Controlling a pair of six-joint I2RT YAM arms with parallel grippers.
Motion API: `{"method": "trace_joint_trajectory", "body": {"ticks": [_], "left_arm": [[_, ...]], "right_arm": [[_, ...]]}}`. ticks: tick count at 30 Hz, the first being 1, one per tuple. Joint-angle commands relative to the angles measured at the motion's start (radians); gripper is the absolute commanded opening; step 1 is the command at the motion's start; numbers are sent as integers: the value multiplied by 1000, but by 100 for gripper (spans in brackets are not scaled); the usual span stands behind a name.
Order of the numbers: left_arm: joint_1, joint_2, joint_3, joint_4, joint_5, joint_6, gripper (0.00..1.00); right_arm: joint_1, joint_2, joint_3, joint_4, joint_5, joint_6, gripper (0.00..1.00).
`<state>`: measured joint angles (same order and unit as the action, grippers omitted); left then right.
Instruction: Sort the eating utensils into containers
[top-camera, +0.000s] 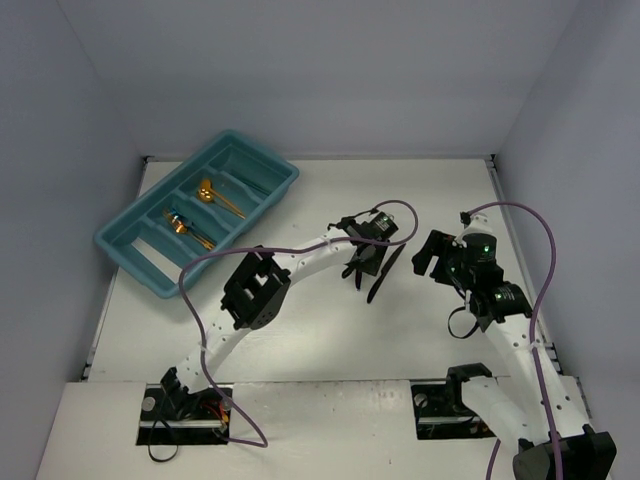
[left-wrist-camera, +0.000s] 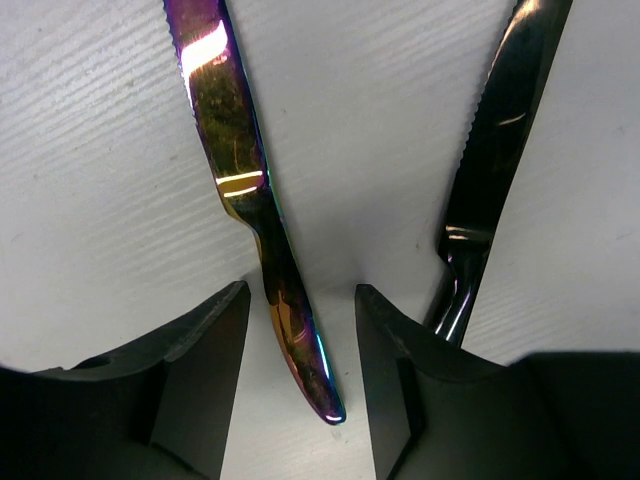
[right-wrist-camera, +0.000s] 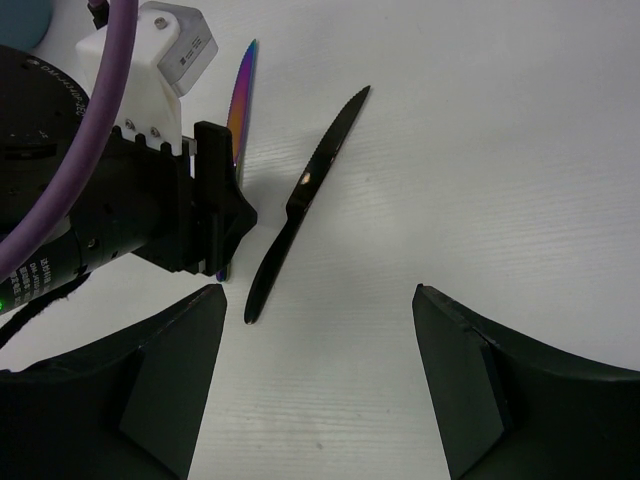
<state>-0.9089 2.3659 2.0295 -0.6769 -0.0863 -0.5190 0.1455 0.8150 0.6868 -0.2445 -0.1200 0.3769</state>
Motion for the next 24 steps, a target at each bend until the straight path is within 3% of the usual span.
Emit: {"method": "trace_joint_trajectory", "body": {"ticks": [1,5,9,12,14,18,24], "left_arm": [[-2,18,61,-36,-41,5,41],[13,52,81,-49,-27,-27,36],[31,60,71,-52,-11,-55,25],[41,60,67,-59,-12,-63,13],[47,56,63,-65,-11,-67,0],[68,4,8,-62,-21,-64,0],[116,-207,-106,-32,-64,-24,0]], "right_arm": [[8,-3,-1,39,-4,9,73],[9,-5,-3,39,-2,9,73],[10,-5,-4,39,0,10,73],[10,-3,-3,39,2,11,73],[12,0,-4,39,2,10,73],[12,0,-3,39,2,11,73],[14,0,-3,39,3,11,73]]}}
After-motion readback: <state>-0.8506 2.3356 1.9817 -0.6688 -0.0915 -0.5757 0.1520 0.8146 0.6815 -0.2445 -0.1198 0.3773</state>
